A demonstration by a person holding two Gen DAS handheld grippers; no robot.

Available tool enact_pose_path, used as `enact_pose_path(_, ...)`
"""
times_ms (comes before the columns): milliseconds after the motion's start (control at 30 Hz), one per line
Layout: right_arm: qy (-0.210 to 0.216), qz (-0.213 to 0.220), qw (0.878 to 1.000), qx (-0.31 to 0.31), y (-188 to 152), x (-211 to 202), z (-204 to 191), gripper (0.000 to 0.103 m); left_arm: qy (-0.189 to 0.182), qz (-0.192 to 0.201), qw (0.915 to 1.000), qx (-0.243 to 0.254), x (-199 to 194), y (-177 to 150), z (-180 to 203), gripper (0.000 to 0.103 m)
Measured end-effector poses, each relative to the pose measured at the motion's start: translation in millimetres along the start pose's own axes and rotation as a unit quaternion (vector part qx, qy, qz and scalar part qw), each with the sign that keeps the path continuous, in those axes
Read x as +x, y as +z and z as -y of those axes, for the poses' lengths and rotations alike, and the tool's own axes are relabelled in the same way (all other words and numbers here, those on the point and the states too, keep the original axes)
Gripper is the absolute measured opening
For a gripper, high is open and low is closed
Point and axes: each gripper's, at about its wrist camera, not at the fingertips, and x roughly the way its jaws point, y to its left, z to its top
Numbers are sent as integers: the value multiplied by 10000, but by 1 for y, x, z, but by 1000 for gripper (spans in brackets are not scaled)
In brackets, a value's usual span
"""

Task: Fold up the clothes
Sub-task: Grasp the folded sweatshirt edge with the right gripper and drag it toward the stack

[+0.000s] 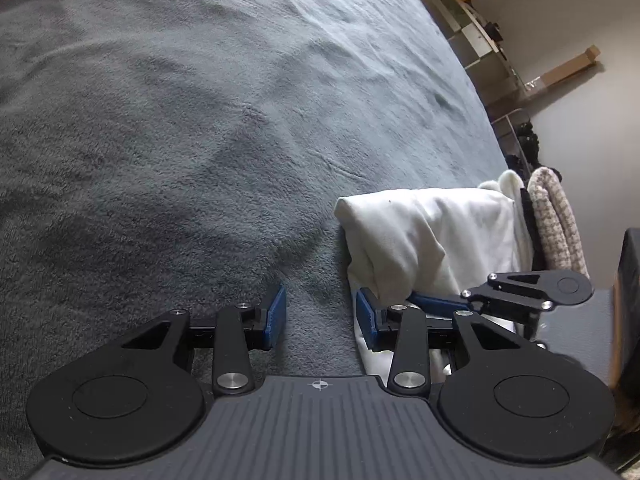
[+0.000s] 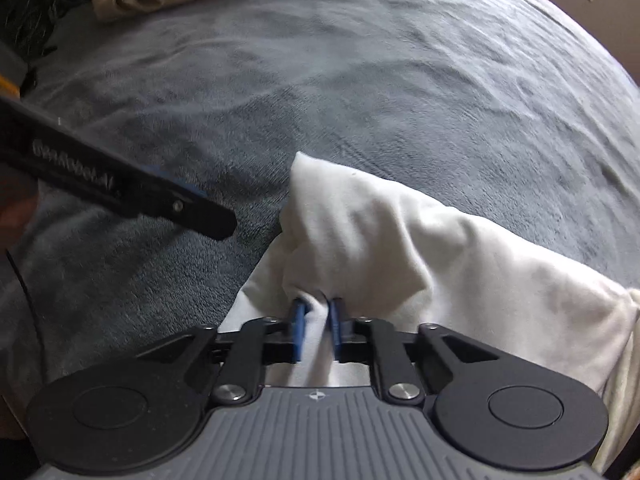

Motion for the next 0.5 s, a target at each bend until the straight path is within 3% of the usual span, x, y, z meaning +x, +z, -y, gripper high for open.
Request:
enact_pose_path(233,519,219,9856,1596,-2,-31,53,9,-91,-41,9964,840,20,5,27,44)
enact_pose_path(400,644,375,9785,1925,-6,-42,68,9,142,209,9922,1218,46,10,45,43)
enact_pose_path(500,716,445,9764,1989,-9,-44,71,9,409,568,9924,1014,51,16,40,35)
